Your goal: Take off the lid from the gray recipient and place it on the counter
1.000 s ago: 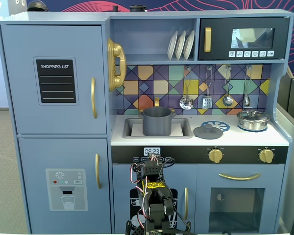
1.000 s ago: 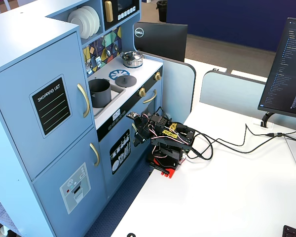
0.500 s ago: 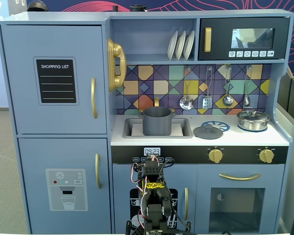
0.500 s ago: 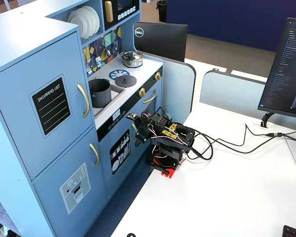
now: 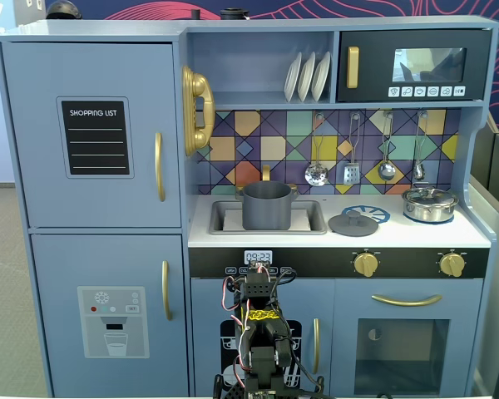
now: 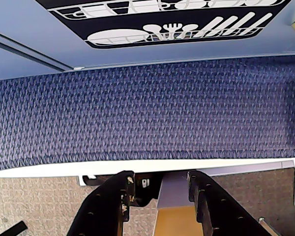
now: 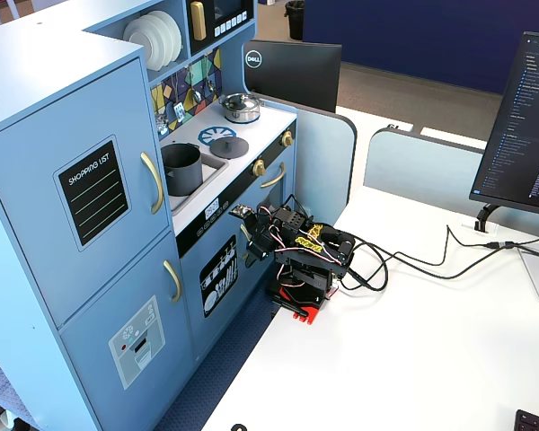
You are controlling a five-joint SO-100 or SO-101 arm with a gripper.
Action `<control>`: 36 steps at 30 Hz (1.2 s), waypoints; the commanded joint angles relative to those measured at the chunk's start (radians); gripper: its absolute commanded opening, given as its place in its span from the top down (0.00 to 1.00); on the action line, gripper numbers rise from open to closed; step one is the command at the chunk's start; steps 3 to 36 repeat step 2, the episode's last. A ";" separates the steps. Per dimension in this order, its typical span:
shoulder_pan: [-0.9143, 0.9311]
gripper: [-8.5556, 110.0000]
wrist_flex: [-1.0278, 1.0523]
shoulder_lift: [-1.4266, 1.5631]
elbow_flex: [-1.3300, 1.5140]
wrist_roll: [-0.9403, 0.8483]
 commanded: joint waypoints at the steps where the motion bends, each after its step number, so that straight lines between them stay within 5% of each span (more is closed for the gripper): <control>1: 0.017 0.89 0.179 -0.005 0.014 -0.005; 36: 0.017 0.89 0.179 -0.005 0.014 -0.005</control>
